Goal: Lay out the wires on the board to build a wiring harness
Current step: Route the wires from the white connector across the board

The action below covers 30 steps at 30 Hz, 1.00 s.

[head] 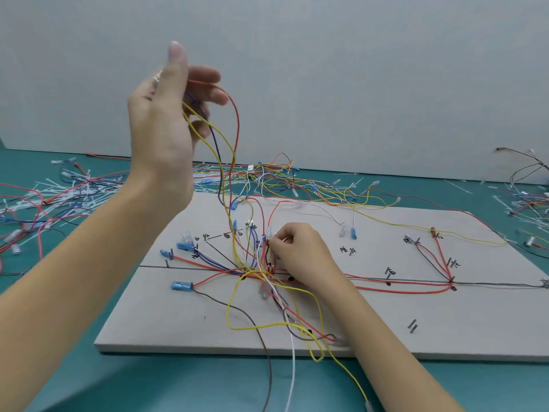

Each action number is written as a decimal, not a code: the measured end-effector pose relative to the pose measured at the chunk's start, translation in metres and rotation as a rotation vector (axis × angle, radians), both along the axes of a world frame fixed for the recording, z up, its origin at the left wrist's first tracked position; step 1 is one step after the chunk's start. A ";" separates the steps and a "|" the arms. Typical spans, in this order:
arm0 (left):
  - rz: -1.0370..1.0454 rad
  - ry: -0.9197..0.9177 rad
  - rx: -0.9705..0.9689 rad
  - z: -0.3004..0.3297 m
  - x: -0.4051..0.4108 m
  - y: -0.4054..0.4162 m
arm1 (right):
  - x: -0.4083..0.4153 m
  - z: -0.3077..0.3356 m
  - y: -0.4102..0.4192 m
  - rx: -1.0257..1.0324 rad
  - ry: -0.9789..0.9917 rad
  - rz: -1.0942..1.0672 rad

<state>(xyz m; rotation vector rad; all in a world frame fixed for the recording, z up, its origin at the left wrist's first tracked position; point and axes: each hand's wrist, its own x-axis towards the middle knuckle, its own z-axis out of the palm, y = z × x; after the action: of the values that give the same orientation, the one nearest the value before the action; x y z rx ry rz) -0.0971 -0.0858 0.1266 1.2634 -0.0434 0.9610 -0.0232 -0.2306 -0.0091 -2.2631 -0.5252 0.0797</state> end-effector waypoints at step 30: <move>-0.638 0.826 0.084 -0.046 0.026 0.022 | 0.010 0.060 -0.042 1.440 0.605 0.282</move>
<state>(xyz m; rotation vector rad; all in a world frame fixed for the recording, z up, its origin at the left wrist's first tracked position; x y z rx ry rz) -0.0710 -0.0641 0.0801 1.5088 0.1530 -0.1421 -0.0134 -0.2730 0.0506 -0.6912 -0.3527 0.3732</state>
